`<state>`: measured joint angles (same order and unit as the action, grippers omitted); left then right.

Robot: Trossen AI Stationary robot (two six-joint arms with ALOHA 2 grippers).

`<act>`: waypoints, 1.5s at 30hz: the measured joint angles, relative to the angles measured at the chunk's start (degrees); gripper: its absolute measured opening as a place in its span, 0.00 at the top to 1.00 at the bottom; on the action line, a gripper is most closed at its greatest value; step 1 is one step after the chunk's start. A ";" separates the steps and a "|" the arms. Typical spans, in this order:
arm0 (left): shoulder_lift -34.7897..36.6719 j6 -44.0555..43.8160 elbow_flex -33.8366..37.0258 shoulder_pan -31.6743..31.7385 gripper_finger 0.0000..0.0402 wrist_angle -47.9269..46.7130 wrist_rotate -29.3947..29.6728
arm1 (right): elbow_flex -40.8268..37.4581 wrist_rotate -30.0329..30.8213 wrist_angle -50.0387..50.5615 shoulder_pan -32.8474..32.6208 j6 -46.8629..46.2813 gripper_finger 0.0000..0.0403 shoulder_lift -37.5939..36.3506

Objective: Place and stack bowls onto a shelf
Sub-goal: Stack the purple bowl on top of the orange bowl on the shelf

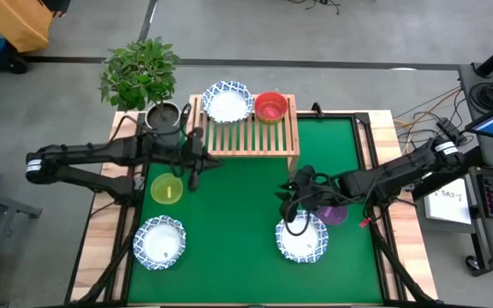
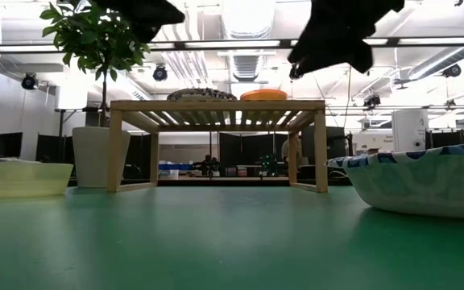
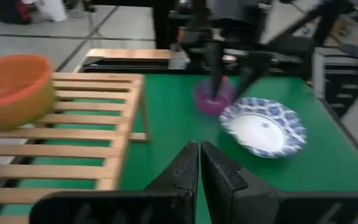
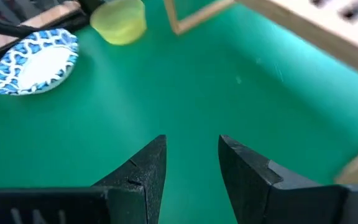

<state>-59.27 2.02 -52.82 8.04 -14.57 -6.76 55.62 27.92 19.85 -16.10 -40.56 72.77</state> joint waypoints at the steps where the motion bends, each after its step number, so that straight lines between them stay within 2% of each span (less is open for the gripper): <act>1: 0.38 -0.18 0.50 -0.89 1.00 -0.08 0.02 | 0.58 -0.38 2.49 0.11 -2.47 0.67 0.00; 10: 1.21 -1.28 1.86 -5.84 1.00 -0.02 0.08 | 2.27 -8.38 17.04 1.38 -21.96 0.67 0.23; 16: 1.55 -1.21 1.86 -6.13 1.00 -0.39 0.14 | 2.27 -15.28 22.69 1.38 -31.95 0.67 0.46; 20: 2.08 -0.65 1.87 -6.13 1.00 -1.82 0.20 | 2.27 -20.14 29.82 1.38 -39.28 0.67 0.46; 25: 2.32 -0.46 1.88 -6.11 1.00 -3.13 0.25 | 2.24 -22.18 39.51 1.38 -47.42 0.67 0.46; 33: 2.32 0.46 2.59 -6.11 1.00 -4.00 0.28 | 2.06 -21.89 40.94 1.38 -51.14 0.67 1.50; 45: 2.54 0.51 3.91 -6.06 1.00 -4.02 1.79 | 1.79 -20.89 41.10 2.52 -48.21 0.67 15.74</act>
<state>-56.73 2.52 -48.90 1.98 -18.59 -4.97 57.41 7.03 60.96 -13.57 -88.78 88.52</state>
